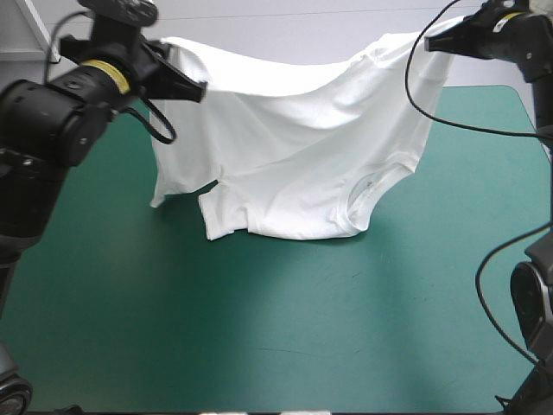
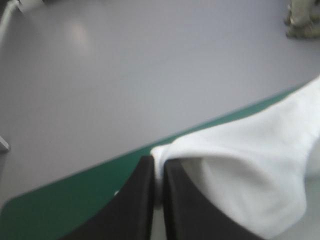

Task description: Fold the cloth

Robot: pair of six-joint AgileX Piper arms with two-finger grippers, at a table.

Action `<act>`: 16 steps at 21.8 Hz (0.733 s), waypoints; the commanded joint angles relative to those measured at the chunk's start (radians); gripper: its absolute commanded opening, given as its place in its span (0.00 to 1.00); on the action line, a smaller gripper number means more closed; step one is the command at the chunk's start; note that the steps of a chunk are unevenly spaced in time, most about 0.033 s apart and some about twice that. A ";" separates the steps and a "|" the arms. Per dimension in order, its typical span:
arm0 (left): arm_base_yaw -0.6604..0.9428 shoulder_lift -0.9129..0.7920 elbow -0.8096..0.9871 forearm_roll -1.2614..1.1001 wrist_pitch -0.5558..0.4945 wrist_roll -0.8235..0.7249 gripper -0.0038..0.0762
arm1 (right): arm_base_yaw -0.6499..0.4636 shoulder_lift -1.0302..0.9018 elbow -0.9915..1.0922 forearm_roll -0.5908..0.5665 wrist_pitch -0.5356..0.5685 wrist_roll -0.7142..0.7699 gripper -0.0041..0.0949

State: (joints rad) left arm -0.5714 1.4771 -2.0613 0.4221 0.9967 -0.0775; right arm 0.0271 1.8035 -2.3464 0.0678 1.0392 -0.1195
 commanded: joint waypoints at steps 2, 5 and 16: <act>-0.004 -0.045 -0.251 0.125 0.003 0.042 0.07 | -0.007 -0.177 -0.124 0.002 -0.045 0.002 0.02; -0.004 -0.045 -0.372 0.137 0.028 0.099 0.07 | -0.007 -0.260 -0.158 0.002 -0.047 0.000 0.02; -0.004 -0.057 -0.592 0.142 0.289 0.193 0.07 | -0.007 -0.524 -0.166 0.008 -0.054 -0.048 0.02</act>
State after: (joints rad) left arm -0.5714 1.4377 -2.6480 0.5563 1.2467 0.1177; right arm 0.0271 1.2771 -2.5008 0.0764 1.0615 -0.1542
